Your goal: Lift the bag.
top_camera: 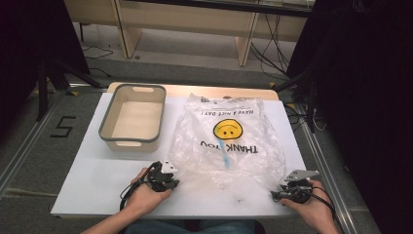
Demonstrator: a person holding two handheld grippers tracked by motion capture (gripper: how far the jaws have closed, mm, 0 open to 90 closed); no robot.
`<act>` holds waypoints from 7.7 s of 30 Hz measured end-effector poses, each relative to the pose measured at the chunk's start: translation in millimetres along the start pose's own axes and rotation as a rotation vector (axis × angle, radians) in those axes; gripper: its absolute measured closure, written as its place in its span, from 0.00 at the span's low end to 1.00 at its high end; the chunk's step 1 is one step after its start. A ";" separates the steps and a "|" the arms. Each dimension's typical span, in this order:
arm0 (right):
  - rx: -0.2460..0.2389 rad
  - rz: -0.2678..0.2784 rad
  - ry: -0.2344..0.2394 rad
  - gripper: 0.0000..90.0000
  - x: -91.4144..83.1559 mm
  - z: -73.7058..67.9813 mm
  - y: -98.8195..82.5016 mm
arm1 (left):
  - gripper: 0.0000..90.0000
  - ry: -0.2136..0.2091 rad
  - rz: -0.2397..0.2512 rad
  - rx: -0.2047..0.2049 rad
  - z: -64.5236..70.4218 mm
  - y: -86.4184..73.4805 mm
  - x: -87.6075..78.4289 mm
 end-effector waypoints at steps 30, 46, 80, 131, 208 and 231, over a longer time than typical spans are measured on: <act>0.198 0.158 -0.044 0.99 -18.0 20.6 19.2 | 0.99 0.056 0.274 0.155 -7.2 33.1 -40.6; 0.228 0.278 -0.106 0.99 -32.9 28.0 33.7 | 0.99 0.087 0.394 0.209 -10.3 52.6 -58.7; 0.288 0.482 -0.224 0.99 -57.7 41.6 59.7 | 0.99 0.128 0.531 0.251 -12.0 81.1 -81.5; 0.306 0.627 -0.287 1.00 -85.7 48.5 81.4 | 0.99 0.124 0.731 0.332 21.1 128.9 -138.9; 0.350 0.837 -0.402 1.00 -104.6 69.7 154.3 | 0.99 0.222 0.806 0.298 -12.9 165.8 -152.4; 0.369 0.774 -0.409 1.00 -46.1 66.1 182.0 | 0.98 0.248 0.721 0.219 -50.9 181.4 -97.7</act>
Point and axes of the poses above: each handheld gripper's, and its own axes: x roughly forward along the jaws, y roughly out of its top, z roughly to its right, the point moved 7 cm from there along x, roughly forward along the jaws, and after that the axes turned 12 degrees about -y, right-handed, at the moved point
